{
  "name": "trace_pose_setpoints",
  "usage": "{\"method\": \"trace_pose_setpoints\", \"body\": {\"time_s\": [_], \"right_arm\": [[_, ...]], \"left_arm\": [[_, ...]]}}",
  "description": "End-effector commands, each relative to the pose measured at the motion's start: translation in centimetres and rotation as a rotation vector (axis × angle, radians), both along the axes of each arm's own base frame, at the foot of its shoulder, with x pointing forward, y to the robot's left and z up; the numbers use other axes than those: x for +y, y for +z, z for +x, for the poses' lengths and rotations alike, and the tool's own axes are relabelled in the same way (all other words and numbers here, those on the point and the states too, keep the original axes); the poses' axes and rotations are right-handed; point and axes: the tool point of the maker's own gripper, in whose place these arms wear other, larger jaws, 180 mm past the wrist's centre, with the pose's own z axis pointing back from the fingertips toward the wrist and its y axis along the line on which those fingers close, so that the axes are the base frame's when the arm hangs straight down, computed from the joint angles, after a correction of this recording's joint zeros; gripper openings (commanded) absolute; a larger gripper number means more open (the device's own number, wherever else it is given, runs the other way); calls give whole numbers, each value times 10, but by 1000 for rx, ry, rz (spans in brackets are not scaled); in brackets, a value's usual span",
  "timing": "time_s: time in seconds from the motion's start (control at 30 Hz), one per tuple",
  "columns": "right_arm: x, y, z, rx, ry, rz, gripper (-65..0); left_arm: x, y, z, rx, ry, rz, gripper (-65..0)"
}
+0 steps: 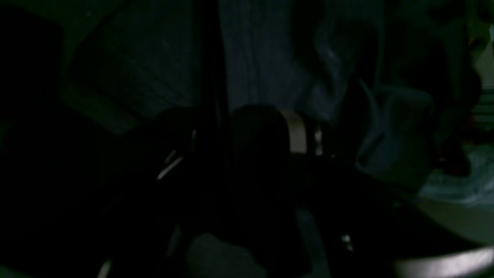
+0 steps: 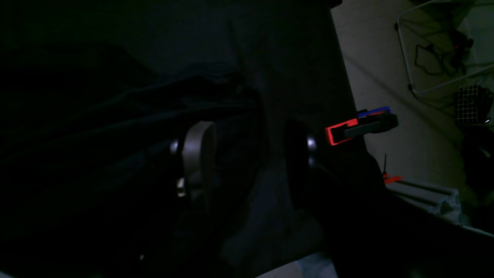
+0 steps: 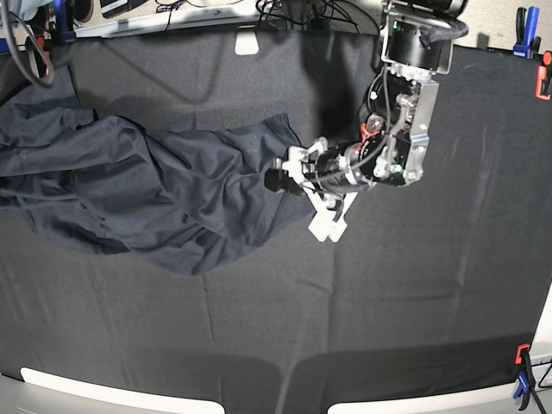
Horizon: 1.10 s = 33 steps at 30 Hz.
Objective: Layout the t-shirt on the table in an organized manner, then fold the t-shirt properly
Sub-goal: 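Pull the grasped shirt end away from the right gripper with the left gripper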
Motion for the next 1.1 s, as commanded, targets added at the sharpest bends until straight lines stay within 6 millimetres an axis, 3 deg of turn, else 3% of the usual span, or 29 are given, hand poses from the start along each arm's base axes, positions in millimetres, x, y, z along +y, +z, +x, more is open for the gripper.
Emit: {"method": "trace_pose_setpoints", "body": {"time_s": [0.0,0.13,0.47,0.53,0.67,0.77,1.07], "right_arm": [[-11,29,5,-56,-11,-49,-364],[-11,29,5,-59,-10,-50,-364],[-11,29,5,-59,-10,-50,-363],[-11,29,5,-59,-10,-50,-364],[-11,29,5,-59,-10,-50,-363],[-11,29,5,-59,-10,-50,-363],[-11,29,5,-59,-10,-50,-364]], "left_arm": [[-10,22,11,-38,4,-79,-415],[-23,44,7,-69,-36,-213,-442],[-20,33,1,-93,-85,-141,-451],[-15,27,5,-117,-75,-96,-497],[-15,27,5,-120,-73,-93,-650],[-16,26,1,-97,-96,-89,-650],[-3,8,-38,38,-288,12,-650]]}}
